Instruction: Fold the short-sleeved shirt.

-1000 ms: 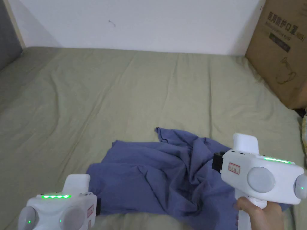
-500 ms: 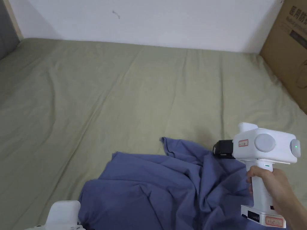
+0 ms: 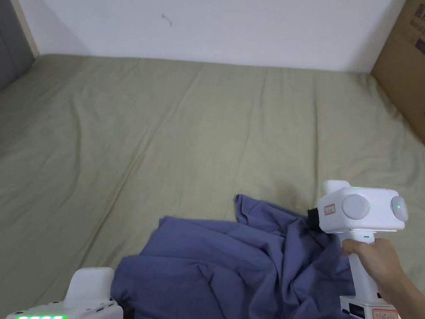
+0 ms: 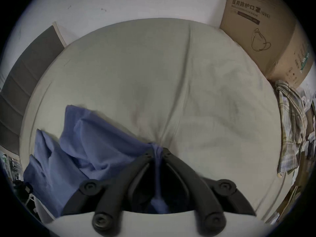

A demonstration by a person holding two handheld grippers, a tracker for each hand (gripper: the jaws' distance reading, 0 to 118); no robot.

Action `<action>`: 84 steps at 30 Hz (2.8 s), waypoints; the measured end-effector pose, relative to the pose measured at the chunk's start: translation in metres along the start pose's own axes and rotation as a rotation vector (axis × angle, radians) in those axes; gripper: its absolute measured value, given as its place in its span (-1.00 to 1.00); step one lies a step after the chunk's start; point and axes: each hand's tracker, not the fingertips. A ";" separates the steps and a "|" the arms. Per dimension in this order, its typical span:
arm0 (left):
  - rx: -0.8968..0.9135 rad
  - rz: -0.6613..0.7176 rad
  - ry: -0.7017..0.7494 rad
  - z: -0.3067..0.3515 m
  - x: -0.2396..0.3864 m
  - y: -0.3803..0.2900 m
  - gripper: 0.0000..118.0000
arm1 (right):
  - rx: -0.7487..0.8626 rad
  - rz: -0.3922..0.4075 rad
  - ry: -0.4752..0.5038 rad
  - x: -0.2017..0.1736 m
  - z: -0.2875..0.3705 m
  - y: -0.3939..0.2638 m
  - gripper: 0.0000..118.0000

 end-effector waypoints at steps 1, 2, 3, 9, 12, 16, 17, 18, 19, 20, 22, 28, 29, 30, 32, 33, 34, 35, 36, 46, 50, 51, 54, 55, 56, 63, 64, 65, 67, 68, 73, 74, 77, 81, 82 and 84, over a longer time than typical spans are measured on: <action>0.015 -0.001 0.003 0.003 0.001 0.004 -0.96 | 0.012 -0.007 0.002 0.002 0.009 0.004 -0.90; 0.033 0.000 0.000 0.006 0.001 0.009 -0.96 | 0.027 -0.013 0.004 0.006 0.020 0.008 -0.90; 0.040 0.007 0.002 0.009 0.002 0.016 -0.96 | 0.057 -0.017 -0.005 0.009 0.030 0.011 -0.90; 0.243 -0.036 0.025 0.052 0.013 0.081 -0.96 | 0.214 -0.109 -0.023 0.045 0.122 0.053 -0.90; 0.363 -0.020 0.043 0.076 0.006 0.130 -0.96 | 0.292 -0.106 -0.101 0.064 0.169 0.078 -0.90; 0.459 -0.028 0.099 0.100 -0.010 0.198 -0.96 | 0.359 -0.150 -0.161 0.090 0.218 0.106 -0.90; 0.472 -0.033 0.118 0.106 -0.014 0.216 -0.96 | 0.370 -0.163 -0.167 0.097 0.229 0.114 -0.90; 0.498 -0.048 0.141 0.113 -0.019 0.233 -0.96 | 0.382 -0.180 -0.166 0.104 0.239 0.122 -0.90; 0.514 -0.049 0.146 0.119 -0.024 0.247 -0.96 | 0.395 -0.195 -0.166 0.108 0.248 0.128 -0.90; 0.526 -0.057 0.179 0.127 -0.027 0.262 -0.96 | 0.415 -0.208 -0.170 0.113 0.258 0.136 -0.90; 0.561 -0.063 0.233 0.139 -0.036 0.286 -0.96 | 0.448 -0.266 -0.132 0.122 0.271 0.150 -0.90; 0.636 -0.009 0.259 0.164 -0.065 0.359 -0.96 | 0.521 -0.272 -0.139 0.121 0.297 0.201 -0.90; 0.657 -0.018 0.273 0.167 -0.068 0.371 -0.96 | 0.541 -0.279 -0.111 0.122 0.297 0.212 -0.90; 0.678 -0.027 0.276 0.170 -0.071 0.381 -0.96 | 0.548 -0.288 -0.096 0.120 0.298 0.221 -0.90; 0.694 -0.011 0.280 0.174 -0.075 0.400 -0.96 | 0.564 -0.285 -0.098 0.113 0.299 0.238 -0.90; 0.709 -0.006 0.273 0.176 -0.078 0.407 -0.96 | 0.566 -0.287 -0.098 0.111 0.297 0.246 -0.90; 0.721 0.004 0.273 0.177 -0.080 0.412 -0.96 | 0.574 -0.283 -0.090 0.108 0.296 0.251 -0.90; 0.722 0.002 0.275 0.176 -0.082 0.413 -0.96 | 0.582 -0.281 -0.076 0.105 0.294 0.255 -0.90; 0.730 0.005 0.279 0.174 -0.084 0.414 -0.96 | 0.585 -0.282 -0.068 0.101 0.291 0.256 -0.90; 0.538 0.033 0.315 0.094 -0.105 0.328 -0.96 | 0.357 -0.279 -0.034 0.095 0.173 0.193 -0.90; 0.404 -0.003 0.308 0.054 -0.112 0.266 -0.96 | 0.223 -0.279 -0.069 0.097 0.126 0.133 -0.90; 0.380 0.003 0.316 0.044 -0.113 0.244 -0.96 | 0.196 -0.308 -0.048 0.099 0.116 0.114 -0.90; 0.319 -0.008 0.312 0.026 -0.119 0.189 -0.96 | 0.123 -0.326 -0.047 0.104 0.094 0.064 -0.90; 0.286 -0.013 0.313 0.022 -0.120 0.173 -0.96 | 0.096 -0.316 -0.058 0.104 0.088 0.049 -0.90; 0.265 -0.002 0.325 0.019 -0.122 0.153 -0.96 | 0.082 -0.319 -0.058 0.104 0.082 0.031 -0.90; 0.126 0.027 0.314 0.007 -0.146 0.052 -0.96 | -0.026 -0.372 -0.050 0.118 0.053 -0.048 -0.90; 0.111 0.028 0.320 -0.001 -0.157 0.043 -0.96 | -0.042 -0.345 -0.068 0.118 0.052 -0.053 -0.90; 0.100 0.042 0.324 -0.003 -0.163 0.034 -0.96 | -0.056 -0.332 -0.084 0.116 0.050 -0.059 -0.90; 0.087 0.080 0.299 -0.002 -0.170 0.019 -0.96 | -0.052 -0.342 -0.076 0.116 0.047 -0.067 -0.90; 0.078 0.094 0.283 -0.002 -0.171 0.011 -0.96 | -0.050 -0.357 -0.067 0.117 0.047 -0.070 -0.90; 0.081 0.054 0.287 -0.001 -0.163 -0.009 -0.96 | -0.021 -0.368 -0.079 0.108 0.054 -0.078 -0.90; 0.086 0.054 0.281 -0.001 -0.163 -0.010 -0.91 | -0.015 -0.369 -0.080 0.107 0.056 -0.078 -0.78; 0.074 0.077 0.277 -0.001 -0.160 -0.011 0.27 | -0.009 -0.358 -0.112 0.107 0.060 -0.080 0.17; 0.116 0.116 0.263 0.017 -0.152 -0.009 0.87 | 0.063 -0.346 -0.121 0.104 0.088 -0.086 0.16; 0.115 0.120 0.255 0.023 -0.149 -0.005 0.87 | 0.087 -0.339 -0.126 0.104 0.095 -0.087 0.16; 0.134 0.121 0.191 0.040 -0.139 0.001 0.87 | 0.140 -0.336 -0.112 0.104 0.113 -0.089 0.16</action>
